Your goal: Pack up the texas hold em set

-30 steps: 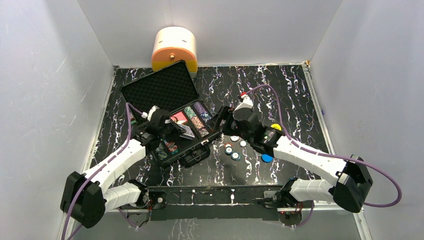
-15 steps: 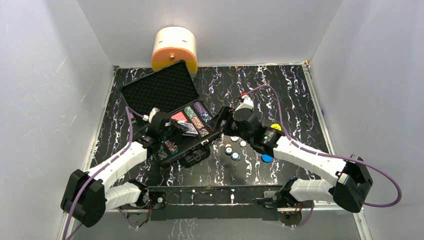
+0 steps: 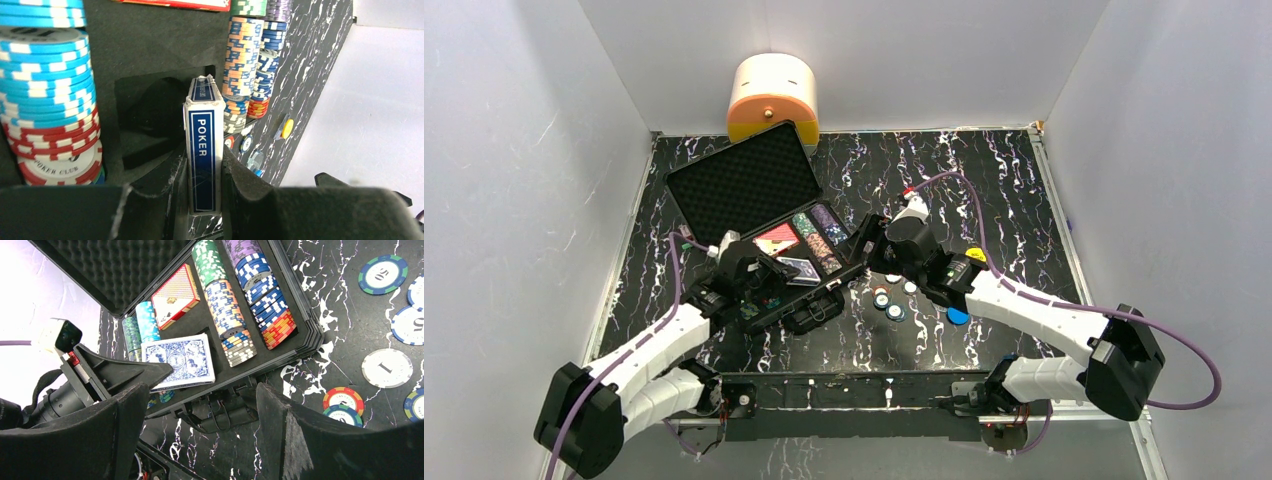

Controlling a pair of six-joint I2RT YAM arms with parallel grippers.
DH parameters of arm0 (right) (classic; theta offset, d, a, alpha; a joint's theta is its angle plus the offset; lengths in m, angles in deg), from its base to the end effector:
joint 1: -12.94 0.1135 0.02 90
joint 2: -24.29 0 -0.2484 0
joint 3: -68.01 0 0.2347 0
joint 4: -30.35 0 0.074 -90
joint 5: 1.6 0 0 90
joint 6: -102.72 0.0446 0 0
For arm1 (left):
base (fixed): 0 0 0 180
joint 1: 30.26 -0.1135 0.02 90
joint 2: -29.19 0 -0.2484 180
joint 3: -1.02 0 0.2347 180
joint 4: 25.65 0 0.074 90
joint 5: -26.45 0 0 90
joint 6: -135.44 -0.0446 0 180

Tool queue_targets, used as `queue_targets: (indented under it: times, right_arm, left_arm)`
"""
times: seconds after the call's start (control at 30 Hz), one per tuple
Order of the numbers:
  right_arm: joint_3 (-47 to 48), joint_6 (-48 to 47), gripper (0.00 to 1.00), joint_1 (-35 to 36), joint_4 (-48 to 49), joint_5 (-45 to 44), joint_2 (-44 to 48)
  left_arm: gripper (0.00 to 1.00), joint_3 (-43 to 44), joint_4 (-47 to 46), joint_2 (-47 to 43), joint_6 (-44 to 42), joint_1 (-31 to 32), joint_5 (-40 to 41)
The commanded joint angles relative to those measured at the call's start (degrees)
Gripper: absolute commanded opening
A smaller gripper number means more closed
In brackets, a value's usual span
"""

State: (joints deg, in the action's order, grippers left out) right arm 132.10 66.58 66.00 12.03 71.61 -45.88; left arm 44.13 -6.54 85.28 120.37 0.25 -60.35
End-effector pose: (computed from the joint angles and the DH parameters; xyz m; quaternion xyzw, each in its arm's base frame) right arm 0.1758 0.2124 0.2741 0.0849 0.8310 0.3575 0.4177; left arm 0.1827 -0.1047 0.2040 -0.3431 0.8047 -0.3703 0.3126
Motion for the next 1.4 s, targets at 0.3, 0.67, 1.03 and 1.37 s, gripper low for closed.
queue_targets:
  times: [0.3, 0.67, 1.03, 1.37]
  right_arm:
    - [0.23, 0.13, 0.87, -0.06, 1.27, -1.88, 1.16]
    - [0.64, 0.58, 0.86, -0.24, 0.75, -2.36, 1.60]
    - [-0.28, 0.38, 0.86, -0.32, 0.26, -3.99, 3.19]
    - [-0.45, -0.08, 0.86, -0.34, -0.10, -3.78, 3.26]
  left_arm:
    - [0.00, -2.30, -10.49, 4.18, -8.65, 0.30, 7.92]
    - [0.44, 1.49, -0.79, 3.83, -5.80, 0.29, 5.34]
    - [0.77, 16.85, 23.96, 4.31, -11.83, 0.33, 8.39]
    - [0.76, 18.51, 26.86, 8.21, -13.85, 0.19, 9.35]
